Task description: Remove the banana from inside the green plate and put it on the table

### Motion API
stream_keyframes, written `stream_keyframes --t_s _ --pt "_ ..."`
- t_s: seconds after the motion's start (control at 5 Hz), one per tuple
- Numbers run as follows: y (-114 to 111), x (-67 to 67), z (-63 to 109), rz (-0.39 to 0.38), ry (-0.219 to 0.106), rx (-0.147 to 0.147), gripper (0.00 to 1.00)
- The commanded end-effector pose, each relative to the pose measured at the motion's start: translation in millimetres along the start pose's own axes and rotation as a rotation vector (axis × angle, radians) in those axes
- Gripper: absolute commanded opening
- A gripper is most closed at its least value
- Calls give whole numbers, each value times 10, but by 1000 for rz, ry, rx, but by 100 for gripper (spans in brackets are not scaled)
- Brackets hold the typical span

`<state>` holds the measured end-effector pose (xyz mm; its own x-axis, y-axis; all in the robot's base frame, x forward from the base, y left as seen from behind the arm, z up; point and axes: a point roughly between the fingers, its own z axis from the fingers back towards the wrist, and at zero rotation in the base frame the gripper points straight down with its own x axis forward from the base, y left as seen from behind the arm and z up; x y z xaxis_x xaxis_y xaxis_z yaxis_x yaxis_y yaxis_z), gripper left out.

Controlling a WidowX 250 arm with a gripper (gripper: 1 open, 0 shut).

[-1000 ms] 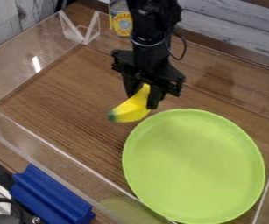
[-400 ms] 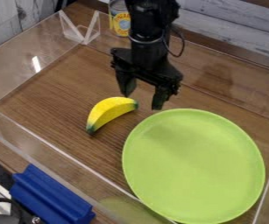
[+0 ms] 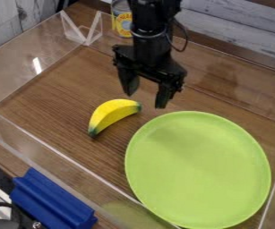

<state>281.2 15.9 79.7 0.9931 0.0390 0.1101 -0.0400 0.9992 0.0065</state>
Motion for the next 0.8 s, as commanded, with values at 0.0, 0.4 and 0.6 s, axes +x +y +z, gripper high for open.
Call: stream_keyframes --t_s 0.0,0.4,0.6 --pt "47 110 195 10 -61 -2 100" --pt "65 98 296 12 -62 -13 100" --pt "71 88 339 10 -62 -20 100"
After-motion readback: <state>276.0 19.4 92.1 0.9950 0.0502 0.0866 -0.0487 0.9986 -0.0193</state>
